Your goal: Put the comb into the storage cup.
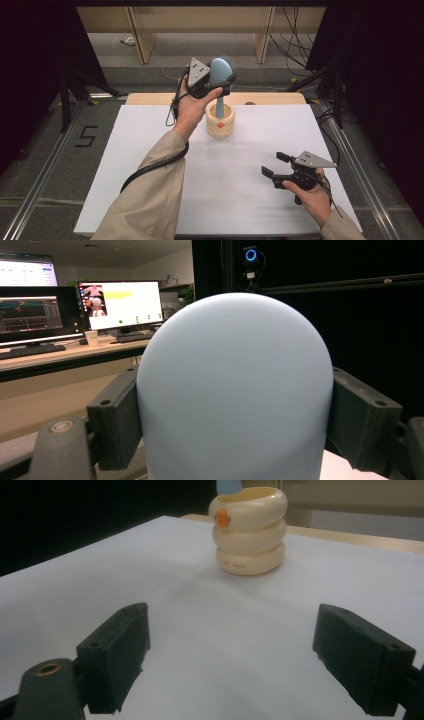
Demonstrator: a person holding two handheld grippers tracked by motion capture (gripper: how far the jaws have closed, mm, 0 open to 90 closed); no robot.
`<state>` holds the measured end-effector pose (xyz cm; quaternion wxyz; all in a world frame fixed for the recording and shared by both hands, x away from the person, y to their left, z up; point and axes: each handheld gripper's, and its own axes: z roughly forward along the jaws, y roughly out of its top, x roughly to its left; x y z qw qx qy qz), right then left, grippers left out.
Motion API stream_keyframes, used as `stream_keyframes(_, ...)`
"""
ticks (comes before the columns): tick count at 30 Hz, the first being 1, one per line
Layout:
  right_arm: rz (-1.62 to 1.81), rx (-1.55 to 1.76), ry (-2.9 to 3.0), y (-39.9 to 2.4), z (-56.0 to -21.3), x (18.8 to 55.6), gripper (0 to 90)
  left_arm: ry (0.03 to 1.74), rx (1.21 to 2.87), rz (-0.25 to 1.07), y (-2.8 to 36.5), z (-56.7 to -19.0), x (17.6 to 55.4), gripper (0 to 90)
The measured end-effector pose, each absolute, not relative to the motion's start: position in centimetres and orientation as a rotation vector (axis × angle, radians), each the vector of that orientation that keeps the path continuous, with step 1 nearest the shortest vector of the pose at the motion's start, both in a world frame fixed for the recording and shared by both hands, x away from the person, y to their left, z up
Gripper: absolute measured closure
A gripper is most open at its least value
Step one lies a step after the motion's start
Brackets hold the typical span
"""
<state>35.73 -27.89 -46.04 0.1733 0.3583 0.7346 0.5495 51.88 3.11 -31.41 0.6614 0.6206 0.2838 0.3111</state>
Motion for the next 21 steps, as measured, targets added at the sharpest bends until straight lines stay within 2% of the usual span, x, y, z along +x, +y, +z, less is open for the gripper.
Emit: stream_keyframes(21,1.559,1.017,2.083,-27.91,-46.06,35.75,16.0,0.650,1.406,0.702,2.95,-31.81,52.38,19.4)
